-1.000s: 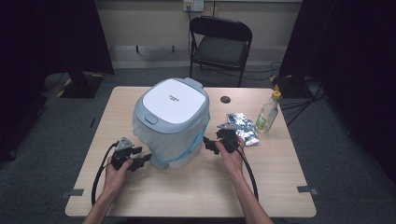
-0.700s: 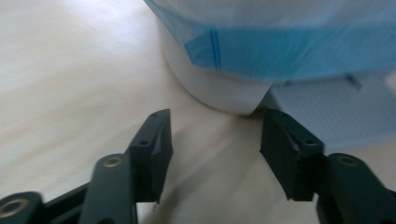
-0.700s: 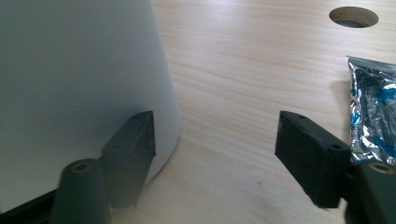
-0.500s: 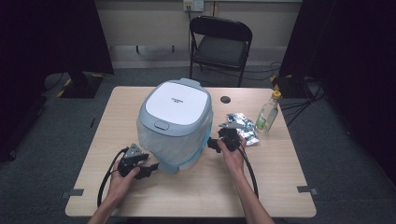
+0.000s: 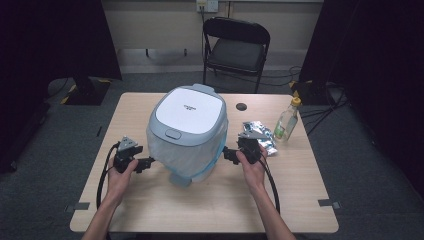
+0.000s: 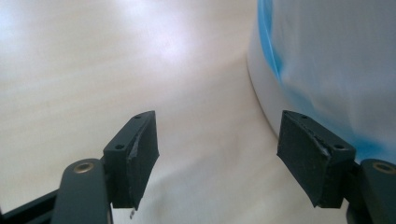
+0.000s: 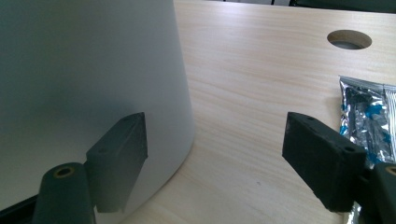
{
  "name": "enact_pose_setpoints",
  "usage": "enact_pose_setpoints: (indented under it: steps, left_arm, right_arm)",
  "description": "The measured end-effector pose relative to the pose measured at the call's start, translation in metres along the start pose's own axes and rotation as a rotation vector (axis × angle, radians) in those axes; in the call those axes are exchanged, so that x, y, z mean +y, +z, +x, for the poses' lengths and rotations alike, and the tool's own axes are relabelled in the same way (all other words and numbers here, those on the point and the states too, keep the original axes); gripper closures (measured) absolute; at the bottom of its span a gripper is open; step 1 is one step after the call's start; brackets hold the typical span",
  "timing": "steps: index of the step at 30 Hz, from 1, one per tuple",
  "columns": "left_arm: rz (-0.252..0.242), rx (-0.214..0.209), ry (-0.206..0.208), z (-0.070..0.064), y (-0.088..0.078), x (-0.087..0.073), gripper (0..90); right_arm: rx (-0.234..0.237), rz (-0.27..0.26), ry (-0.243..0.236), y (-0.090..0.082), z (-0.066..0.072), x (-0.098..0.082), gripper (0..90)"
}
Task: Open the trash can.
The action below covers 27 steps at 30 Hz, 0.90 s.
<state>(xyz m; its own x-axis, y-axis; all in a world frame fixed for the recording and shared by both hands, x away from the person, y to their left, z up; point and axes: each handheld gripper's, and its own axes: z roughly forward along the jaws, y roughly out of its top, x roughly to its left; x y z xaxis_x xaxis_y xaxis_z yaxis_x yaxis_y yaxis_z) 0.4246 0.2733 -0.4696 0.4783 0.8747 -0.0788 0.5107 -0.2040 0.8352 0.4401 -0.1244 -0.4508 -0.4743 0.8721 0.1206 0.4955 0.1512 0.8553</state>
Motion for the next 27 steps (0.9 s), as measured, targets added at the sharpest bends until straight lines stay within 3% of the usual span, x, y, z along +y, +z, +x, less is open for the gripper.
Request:
enact_pose_setpoints:
  steps: [2,5,6,7,10,12,19,20,22,23,24,27]
  left_arm:
    - [-0.019,0.001,-0.01,0.002,0.004,0.007,28.9]
    - [-0.021,-0.039,0.004,-0.003,0.01,0.015,28.4]
    - [-0.031,-0.071,0.009,-0.006,0.011,0.016,28.1]
    - [-0.039,-0.061,0.03,-0.01,0.011,0.017,31.1]
    - [-0.02,-0.097,-0.009,-0.014,0.006,0.017,48.9]
    - [-0.026,-0.092,0.042,-0.019,0.001,0.015,49.2]
    - [-0.049,-0.163,0.049,-0.031,-0.008,0.003,50.2]
    - [-0.049,-0.157,0.06,-0.031,-0.009,0.001,48.3]
    - [-0.063,-0.134,0.093,-0.027,-0.01,-0.001,34.6]
    - [-0.063,-0.134,0.093,-0.027,-0.01,-0.001,34.6]
    - [-0.062,-0.09,0.061,-0.021,-0.007,-0.002,34.8]
    - [-0.043,-0.041,0.024,-0.01,-0.002,-0.003,34.3]
  right_arm:
    - [0.005,0.0,0.003,0.001,0.001,0.001,21.1]
    - [-0.009,0.003,-0.008,0.002,0.001,0.004,23.3]
    - [-0.005,0.004,-0.007,0.002,0.001,0.005,24.2]
    - [-0.003,0.004,-0.009,0.002,0.0,0.007,25.0]
    - [-0.011,0.005,-0.019,0.002,0.001,0.01,26.7]
    - [-0.012,0.002,-0.026,0.003,0.0,0.012,29.9]
    - [-0.049,-0.013,-0.012,0.016,0.001,0.021,45.7]
    - [-0.046,-0.015,-0.014,0.018,0.001,0.022,45.5]
    - [-0.046,-0.013,-0.012,0.022,-0.001,0.024,39.1]
    - [-0.059,-0.014,-0.013,0.023,-0.002,0.024,35.2]
    - [-0.062,-0.014,-0.02,0.023,-0.003,0.025,32.7]
    - [-0.067,-0.01,-0.015,0.021,-0.006,0.024,22.8]
